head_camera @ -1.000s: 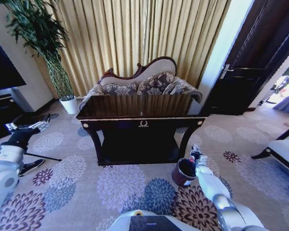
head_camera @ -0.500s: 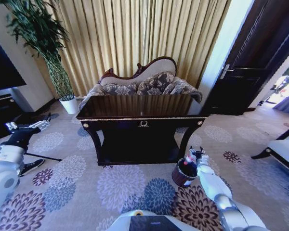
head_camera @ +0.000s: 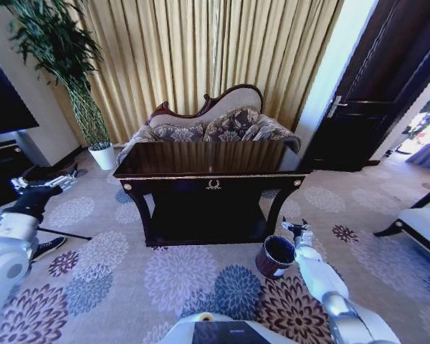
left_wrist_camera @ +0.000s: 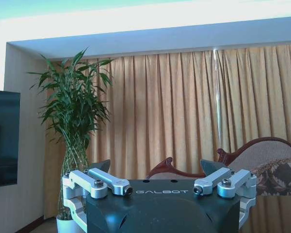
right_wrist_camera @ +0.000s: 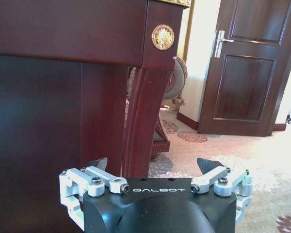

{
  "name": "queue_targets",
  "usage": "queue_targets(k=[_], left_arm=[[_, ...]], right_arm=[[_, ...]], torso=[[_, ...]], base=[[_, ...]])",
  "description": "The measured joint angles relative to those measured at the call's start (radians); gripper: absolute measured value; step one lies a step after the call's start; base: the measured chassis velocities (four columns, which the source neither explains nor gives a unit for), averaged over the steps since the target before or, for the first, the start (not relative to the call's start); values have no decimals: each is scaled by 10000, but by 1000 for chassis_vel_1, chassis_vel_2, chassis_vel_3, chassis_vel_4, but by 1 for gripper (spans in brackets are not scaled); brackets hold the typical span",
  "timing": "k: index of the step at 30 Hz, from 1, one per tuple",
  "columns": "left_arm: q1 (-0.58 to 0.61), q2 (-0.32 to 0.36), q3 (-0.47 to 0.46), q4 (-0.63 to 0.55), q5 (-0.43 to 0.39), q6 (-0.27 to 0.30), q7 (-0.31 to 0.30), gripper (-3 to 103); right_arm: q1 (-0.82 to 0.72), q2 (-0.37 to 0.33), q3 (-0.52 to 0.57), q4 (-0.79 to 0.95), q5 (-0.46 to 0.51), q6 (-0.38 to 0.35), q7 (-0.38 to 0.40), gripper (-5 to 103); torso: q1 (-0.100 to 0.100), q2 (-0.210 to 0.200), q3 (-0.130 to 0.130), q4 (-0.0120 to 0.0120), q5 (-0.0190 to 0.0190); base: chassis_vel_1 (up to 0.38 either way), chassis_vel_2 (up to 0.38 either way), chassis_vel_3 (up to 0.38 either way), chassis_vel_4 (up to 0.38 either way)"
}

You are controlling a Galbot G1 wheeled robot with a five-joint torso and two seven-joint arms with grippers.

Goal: Move to the front of the table and place the trash on the table into the trash bin.

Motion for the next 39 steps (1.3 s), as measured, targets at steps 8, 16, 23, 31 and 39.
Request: queue_targets(k=[8,16,23,31,39], left_arm=[[-29,-28,36,-2,-24,5,-14,100],[-12,-56,34,-11,-37,9,-14,100],[-18,-79,31,-5,-41,33,-23,100],[-83,-388,-18,-157,-98,250,-87,100],[-59,-744,-40,-391,-60,758,-261,100]], right_arm=[[-142,-16,47,303,115,-129,-2,100],[-356,-64,59,785,376,-514,52,100],[-1805,-642,253,4261,1516,-2284,228,100],[-4253,-1847,1354,9682,3040,-4016,241,100],[-5455,-2454,2505,13438,4174,-5991,857,100]], torso=[[1,1,0,1,0],[0,0,0,1,0],[0,1,0,0,0],[0,2,0,-1,-1],[-1,3,-1,1,-5]], base=[[0,0,0,0],[0,0,0,0],[0,0,0,0],[0,0,0,0],[0,0,0,0]])
